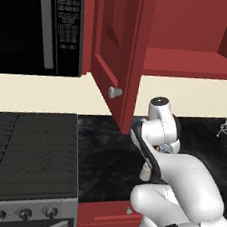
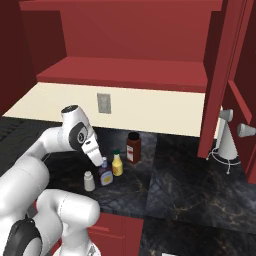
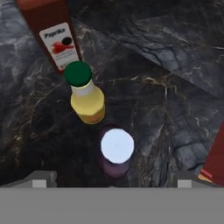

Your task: There are various items on the counter. Only move the condiments/shakers into the cabinet.

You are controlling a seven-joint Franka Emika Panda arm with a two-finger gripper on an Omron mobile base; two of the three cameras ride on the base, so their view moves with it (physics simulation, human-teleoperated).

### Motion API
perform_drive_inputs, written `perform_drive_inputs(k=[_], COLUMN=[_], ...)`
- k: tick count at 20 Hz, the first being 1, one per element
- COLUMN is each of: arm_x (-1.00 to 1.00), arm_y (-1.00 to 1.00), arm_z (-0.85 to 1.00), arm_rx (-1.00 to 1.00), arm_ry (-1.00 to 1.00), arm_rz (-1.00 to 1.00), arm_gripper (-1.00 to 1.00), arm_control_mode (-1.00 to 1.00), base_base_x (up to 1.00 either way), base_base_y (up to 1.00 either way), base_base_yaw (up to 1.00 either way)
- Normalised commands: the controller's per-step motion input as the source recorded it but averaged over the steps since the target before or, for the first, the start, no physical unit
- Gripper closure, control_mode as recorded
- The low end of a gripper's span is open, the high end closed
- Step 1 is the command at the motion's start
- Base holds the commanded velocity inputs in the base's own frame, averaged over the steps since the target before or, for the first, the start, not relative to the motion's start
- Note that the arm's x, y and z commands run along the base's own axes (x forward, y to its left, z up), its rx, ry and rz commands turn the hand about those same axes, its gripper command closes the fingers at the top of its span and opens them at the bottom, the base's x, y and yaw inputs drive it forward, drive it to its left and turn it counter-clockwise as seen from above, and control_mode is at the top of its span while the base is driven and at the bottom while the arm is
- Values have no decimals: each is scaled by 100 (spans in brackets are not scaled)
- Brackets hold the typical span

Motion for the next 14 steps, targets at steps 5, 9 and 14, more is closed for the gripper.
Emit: perform_drive_inputs(k=[5, 9, 14], arm_x=[0, 0, 0], arm_y=[6, 1, 0], arm_z=[-15, -7, -2], arm_rx=[-5, -7, -9], arm_ry=[0, 0, 0], arm_rz=[-5, -5, -5], arm_gripper=[-100, -100, -100], arm_control_mode=[-100, -100, -100], base_base_x=[0, 0, 0], base_base_y=[0, 0, 0], base_base_yaw=[0, 0, 0])
